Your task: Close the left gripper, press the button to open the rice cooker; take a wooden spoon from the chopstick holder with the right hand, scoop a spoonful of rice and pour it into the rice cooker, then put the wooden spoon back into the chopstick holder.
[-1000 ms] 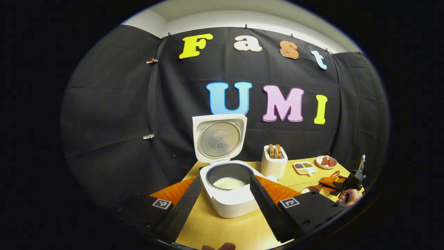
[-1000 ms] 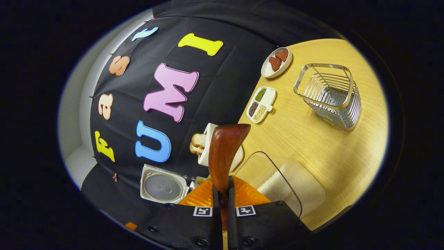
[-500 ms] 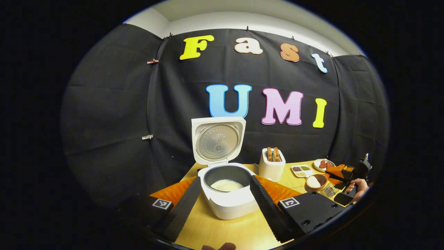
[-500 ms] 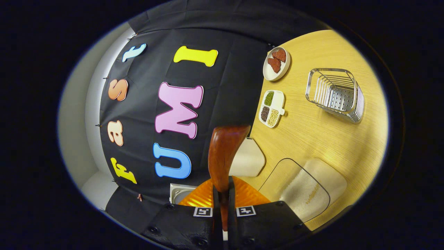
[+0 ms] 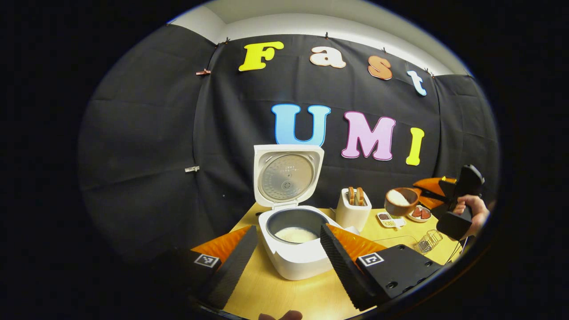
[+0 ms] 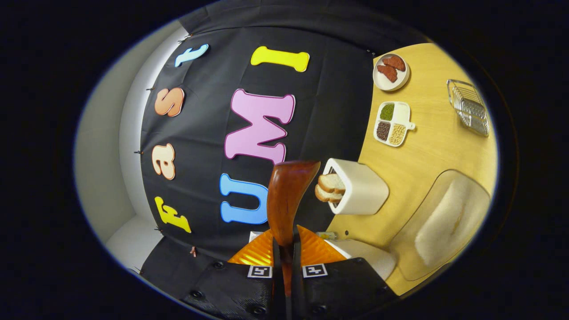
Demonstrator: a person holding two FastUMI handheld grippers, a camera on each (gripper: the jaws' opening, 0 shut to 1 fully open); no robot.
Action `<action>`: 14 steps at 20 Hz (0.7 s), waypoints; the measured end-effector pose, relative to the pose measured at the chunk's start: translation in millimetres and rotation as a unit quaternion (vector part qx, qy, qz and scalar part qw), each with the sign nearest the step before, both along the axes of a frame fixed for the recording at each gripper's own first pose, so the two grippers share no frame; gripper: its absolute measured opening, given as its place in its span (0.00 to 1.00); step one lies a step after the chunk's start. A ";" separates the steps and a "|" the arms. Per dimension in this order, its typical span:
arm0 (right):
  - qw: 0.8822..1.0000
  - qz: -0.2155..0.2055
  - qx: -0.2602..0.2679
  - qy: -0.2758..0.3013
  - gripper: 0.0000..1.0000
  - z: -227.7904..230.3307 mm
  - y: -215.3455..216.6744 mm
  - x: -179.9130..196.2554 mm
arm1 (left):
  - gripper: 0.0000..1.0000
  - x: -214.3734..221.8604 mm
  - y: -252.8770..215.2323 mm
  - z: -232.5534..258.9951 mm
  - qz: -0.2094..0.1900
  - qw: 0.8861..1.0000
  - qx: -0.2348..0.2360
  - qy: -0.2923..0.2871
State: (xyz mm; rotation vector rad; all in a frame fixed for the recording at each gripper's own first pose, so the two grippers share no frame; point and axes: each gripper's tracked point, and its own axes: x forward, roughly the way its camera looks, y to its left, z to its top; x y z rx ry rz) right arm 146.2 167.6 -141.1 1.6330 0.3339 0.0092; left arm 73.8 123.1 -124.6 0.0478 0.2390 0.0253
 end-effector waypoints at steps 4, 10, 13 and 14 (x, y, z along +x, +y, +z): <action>1.000 0.011 -0.007 -0.015 0.10 23.6 57.1 32.2 | 0.98 3.0 11.3 -3.2 0.006 1.000 0.003 0.002; 0.994 0.045 -0.100 -0.021 0.10 11.3 140.5 70.3 | 0.96 -1.4 26.0 -18.4 0.021 1.000 -0.015 0.018; 0.986 0.063 -0.152 -0.013 0.10 -10.4 167.1 88.5 | 0.96 -2.3 38.0 -20.8 0.029 0.999 -0.006 0.019; 0.982 0.072 -0.176 -0.016 0.10 -15.9 175.2 96.1 | 0.96 -2.3 41.6 -21.3 0.032 0.999 -0.007 0.020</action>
